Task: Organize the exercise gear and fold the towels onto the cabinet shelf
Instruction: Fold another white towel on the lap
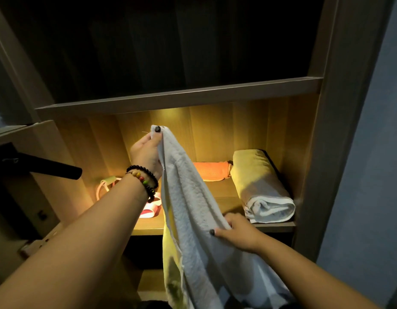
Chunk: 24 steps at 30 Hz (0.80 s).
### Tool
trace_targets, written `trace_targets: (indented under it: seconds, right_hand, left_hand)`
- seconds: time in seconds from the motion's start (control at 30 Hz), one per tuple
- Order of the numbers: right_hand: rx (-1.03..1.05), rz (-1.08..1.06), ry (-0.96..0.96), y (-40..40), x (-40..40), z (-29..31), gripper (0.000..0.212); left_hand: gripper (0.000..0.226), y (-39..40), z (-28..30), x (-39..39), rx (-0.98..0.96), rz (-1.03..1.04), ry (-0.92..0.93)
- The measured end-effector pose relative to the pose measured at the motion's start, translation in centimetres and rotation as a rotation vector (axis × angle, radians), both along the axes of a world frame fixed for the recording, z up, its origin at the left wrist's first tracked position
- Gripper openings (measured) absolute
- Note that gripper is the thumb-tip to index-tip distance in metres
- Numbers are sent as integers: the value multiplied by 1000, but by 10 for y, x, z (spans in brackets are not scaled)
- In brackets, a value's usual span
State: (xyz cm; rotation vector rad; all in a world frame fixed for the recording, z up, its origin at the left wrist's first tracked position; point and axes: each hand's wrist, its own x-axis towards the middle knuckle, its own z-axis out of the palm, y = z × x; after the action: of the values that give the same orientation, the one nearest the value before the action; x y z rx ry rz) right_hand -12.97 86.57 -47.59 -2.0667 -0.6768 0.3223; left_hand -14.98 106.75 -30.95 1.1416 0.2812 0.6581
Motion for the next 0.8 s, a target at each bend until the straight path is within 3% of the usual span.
trace_targets:
  seconds: [0.1,0.17,0.23,0.33,0.43,0.6,0.8]
  right_hand:
    - [-16,-50,43,1,5,-16,38]
    - [-27,-150,-49,-1,12,-10,41]
    - [-22,-270,-156,-13,26,5,41]
    - [-70,-416,-351,-43,52,38,22]
    - [-128,-417,-562,-61,68,84,21]
    - [-162,-301,-831,-72,69,146,13]
    - [-449,-87,-1107,-93,68,156,19]
  left_hand:
    - [18,7,4,4,-41,26,4]
    - [26,20,5,3,28,55,41]
    - [27,37,4,-3,175,95,75]
    - [22,61,-3,-18,547,132,177]
    - [22,73,-14,-29,727,132,287]
    - [26,74,-28,-24,615,278,304]
    - [33,57,-28,-6,461,460,279]
